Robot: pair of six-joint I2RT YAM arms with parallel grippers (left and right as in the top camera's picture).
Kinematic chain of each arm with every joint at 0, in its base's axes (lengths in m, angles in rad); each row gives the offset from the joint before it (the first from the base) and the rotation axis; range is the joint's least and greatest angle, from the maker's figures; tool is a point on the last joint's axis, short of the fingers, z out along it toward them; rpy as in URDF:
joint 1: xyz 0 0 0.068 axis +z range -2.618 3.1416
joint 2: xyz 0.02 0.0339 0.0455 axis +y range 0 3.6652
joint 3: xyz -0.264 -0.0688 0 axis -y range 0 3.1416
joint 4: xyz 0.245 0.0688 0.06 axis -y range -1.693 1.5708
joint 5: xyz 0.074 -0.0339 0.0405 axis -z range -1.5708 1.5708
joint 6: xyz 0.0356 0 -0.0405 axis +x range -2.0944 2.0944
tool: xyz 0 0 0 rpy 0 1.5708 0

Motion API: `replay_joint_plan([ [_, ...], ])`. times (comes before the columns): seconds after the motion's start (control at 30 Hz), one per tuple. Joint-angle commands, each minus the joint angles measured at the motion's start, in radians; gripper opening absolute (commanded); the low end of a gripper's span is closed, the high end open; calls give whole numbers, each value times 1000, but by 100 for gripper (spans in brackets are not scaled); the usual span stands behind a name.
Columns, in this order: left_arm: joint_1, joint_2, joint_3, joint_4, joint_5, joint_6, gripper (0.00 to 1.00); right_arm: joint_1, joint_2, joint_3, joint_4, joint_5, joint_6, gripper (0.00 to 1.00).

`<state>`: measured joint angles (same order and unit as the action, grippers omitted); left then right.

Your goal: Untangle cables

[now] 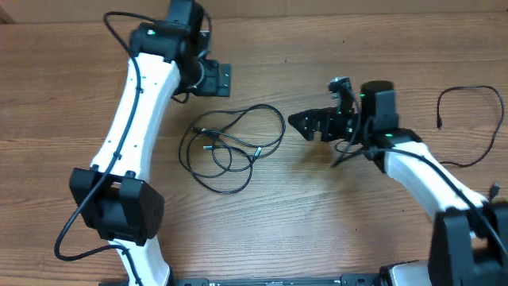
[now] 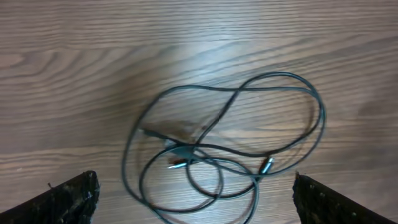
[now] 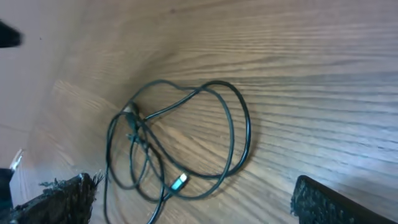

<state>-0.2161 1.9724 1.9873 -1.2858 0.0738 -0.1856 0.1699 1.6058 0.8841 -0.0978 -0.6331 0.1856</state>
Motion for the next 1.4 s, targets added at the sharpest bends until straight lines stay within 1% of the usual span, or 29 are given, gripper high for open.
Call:
replay_joint_plan([
  [0.0, 6, 2, -5, 0, -3, -17, 100, 28, 92, 8, 100, 10, 107, 100],
  [0.17, 6, 2, -5, 11, -8, -16, 100, 67, 170, 8, 187, -23, 156, 100],
  [0.3, 6, 2, -5, 30, -38, -17, 100, 120, 209, 8, 229, -10, 156, 100],
  [0.43, 6, 2, -5, 34, -58, -17, 100, 149, 211, 8, 237, 62, 180, 100],
  [0.7, 6, 2, -6, 37, -59, -16, 99, 150, 216, 8, 241, 83, 190, 100],
  [0.9, 8, 2, -17, 34, -67, -16, 100, 153, 253, 8, 298, 74, 286, 100],
  [1.37, 8, 2, -21, 37, -65, -17, 100, 223, 259, 8, 310, 83, 290, 100],
])
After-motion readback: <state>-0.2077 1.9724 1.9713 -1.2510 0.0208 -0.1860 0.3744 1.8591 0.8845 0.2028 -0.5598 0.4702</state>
